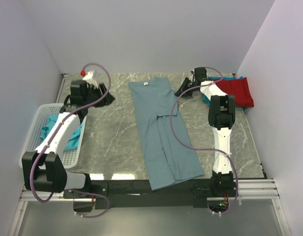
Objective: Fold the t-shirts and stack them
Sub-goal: Fold the tshirt
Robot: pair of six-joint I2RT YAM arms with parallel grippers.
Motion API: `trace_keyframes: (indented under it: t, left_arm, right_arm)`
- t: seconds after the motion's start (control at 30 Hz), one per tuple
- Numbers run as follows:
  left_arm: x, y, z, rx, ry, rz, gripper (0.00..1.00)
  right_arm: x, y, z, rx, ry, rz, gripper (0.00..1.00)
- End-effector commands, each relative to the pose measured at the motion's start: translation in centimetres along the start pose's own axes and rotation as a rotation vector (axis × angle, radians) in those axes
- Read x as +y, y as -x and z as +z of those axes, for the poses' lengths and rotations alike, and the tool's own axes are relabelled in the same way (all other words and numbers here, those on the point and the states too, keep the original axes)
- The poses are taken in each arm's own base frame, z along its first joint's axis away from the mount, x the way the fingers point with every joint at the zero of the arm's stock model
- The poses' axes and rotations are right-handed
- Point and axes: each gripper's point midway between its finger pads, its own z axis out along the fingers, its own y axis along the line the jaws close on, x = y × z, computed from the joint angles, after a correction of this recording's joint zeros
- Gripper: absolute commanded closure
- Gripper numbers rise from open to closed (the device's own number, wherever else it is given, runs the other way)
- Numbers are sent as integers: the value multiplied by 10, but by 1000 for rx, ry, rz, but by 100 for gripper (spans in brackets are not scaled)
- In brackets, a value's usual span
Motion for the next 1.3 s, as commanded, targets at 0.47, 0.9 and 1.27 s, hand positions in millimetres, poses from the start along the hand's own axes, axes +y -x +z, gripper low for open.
trace_keyframes:
  t: [0.47, 0.9, 1.27]
  left_arm:
    - [39, -51, -8, 78, 129, 74, 43]
    - [36, -53, -7, 90, 109, 74, 43]
    - [36, -54, -8, 93, 110, 71, 43]
  right_arm:
    - [35, 35, -36, -145, 31, -103, 100]
    - [53, 36, -61, -217, 51, -177, 100]
    - [89, 8, -49, -204, 14, -343, 100]
